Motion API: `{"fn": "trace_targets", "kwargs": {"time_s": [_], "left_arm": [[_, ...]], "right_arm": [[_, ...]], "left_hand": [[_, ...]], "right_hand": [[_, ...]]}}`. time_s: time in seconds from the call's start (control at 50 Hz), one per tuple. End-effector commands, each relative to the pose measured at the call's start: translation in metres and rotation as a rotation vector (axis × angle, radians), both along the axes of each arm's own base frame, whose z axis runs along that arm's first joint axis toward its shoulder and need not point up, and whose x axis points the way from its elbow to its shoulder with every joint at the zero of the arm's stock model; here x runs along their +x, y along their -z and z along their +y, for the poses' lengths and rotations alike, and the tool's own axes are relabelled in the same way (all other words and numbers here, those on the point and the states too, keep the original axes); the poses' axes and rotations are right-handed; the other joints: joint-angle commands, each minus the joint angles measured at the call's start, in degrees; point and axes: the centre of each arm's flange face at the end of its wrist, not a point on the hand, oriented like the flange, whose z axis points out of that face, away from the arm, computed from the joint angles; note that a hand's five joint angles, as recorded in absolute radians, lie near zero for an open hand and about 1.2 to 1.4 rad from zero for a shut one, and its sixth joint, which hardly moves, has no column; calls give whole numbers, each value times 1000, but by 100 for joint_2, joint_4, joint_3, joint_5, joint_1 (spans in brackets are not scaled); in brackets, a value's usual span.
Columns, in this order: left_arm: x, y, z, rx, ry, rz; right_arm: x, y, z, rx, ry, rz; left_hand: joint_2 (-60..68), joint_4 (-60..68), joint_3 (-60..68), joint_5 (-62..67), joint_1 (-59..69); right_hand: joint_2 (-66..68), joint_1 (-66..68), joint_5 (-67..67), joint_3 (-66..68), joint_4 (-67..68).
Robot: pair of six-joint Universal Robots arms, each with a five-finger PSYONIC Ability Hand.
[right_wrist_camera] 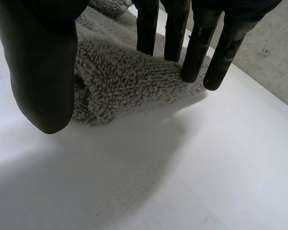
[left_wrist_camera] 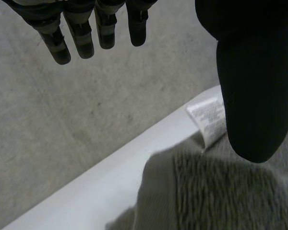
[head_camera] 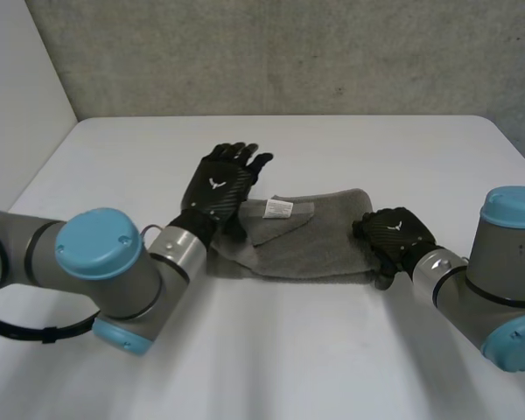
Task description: Fold the towel.
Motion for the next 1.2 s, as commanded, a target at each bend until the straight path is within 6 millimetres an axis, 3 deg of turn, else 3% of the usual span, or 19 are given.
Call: {"fn": "trace_targets", "kwargs": {"time_s": [0.02,0.06,0.32,0.44,0.5,0.54,0.6,0.64,0.84,0.9,1.04,1.2], "left_arm": [[-24,-4,-2,-20,42,13],[-35,2,-5,-8,59,3],[-56,49,-24,40,77,-42],[-53,50,-31,39,48,-39],[-45,49,-37,40,-18,-38],[-21,44,-59,40,-192,-28],[-6,40,-69,37,-286,-24],[17,34,-81,39,-442,-16],[29,49,-63,108,-472,-70],[23,48,-51,114,-435,-73],[9,45,-26,118,-369,-83],[13,15,-17,83,-366,-52]], "right_arm": [[0,2,3,-3,-4,-1],[0,3,3,-6,-2,-1],[4,5,7,-30,-18,-7],[4,8,7,-29,-18,-7],[5,9,7,-33,-20,-8],[6,8,7,-40,-19,-11],[7,7,6,-54,-20,-13],[9,8,7,-60,-24,-15],[12,7,8,-67,-29,-16],[12,7,7,-70,-27,-15],[5,6,1,-75,12,-1],[3,-8,4,-111,-7,61]], "left_hand": [[202,202,200,5,180],[202,202,200,5,180],[202,202,200,5,180],[354,354,351,157,331],[404,404,401,207,382],[622,622,620,425,600],[623,623,620,426,600],[623,623,620,426,600],[556,556,553,359,533],[522,522,520,325,500],[404,404,401,207,382],[236,236,233,39,214]], "right_hand": [[204,159,52,176,126],[204,159,52,176,126],[204,159,52,176,126],[455,410,303,427,377],[724,678,572,696,646],[844,798,691,815,765],[1211,1166,1059,1183,1133],[1382,1336,1230,1353,1303],[3364,3319,3212,3336,3286],[3569,3523,3416,3540,3490],[5579,5533,5427,5551,5501],[5581,5535,5429,5553,5503]]}}
